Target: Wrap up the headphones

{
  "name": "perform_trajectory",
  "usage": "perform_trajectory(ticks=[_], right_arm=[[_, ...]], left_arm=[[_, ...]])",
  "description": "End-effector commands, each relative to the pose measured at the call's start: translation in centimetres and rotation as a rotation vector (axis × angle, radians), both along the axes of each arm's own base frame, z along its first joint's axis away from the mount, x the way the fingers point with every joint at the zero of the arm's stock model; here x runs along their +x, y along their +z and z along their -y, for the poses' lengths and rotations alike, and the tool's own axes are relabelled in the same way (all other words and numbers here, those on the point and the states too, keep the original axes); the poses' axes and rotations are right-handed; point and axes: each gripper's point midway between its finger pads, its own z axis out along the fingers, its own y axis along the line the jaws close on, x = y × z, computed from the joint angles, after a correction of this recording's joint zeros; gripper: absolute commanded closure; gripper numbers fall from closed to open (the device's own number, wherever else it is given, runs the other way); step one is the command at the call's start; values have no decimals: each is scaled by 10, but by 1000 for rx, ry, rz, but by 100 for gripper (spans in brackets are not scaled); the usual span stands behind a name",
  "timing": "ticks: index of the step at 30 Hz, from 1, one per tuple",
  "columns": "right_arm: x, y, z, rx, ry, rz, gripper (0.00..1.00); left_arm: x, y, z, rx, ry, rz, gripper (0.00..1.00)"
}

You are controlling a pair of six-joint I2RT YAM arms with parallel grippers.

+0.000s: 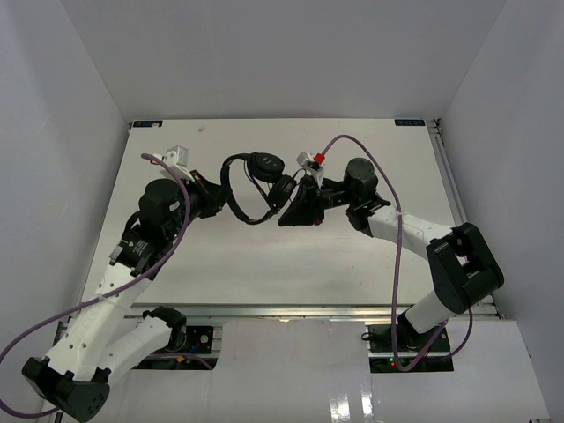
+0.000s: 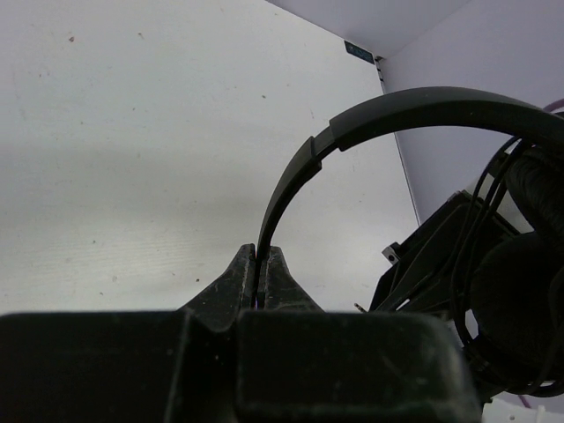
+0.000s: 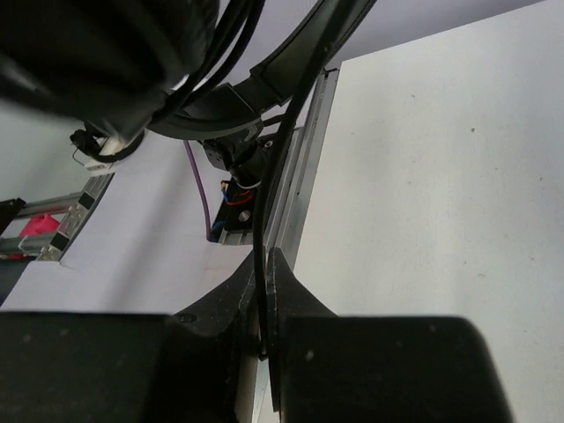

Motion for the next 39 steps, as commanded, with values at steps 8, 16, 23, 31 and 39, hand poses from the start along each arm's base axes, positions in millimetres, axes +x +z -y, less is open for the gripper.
perform_trajectory(ticks=[8, 16, 23, 31, 39], right_arm=[[8, -29, -3, -17, -68, -94, 92], [21, -88, -11, -101, -114, -234, 92], [32, -125, -17, -140, -134, -325, 91], [46, -164, -21, -213, -181, -405, 89], [53, -200, -21, -303, -212, -465, 85]], left_arm=[[15, -31, 2, -257, 133, -79, 100], [24, -103, -3, -250, 245, -251, 100], [25, -165, -9, -220, 327, -380, 100], [25, -224, -20, -140, 420, -499, 100], [35, -262, -13, -35, 437, -645, 100]])
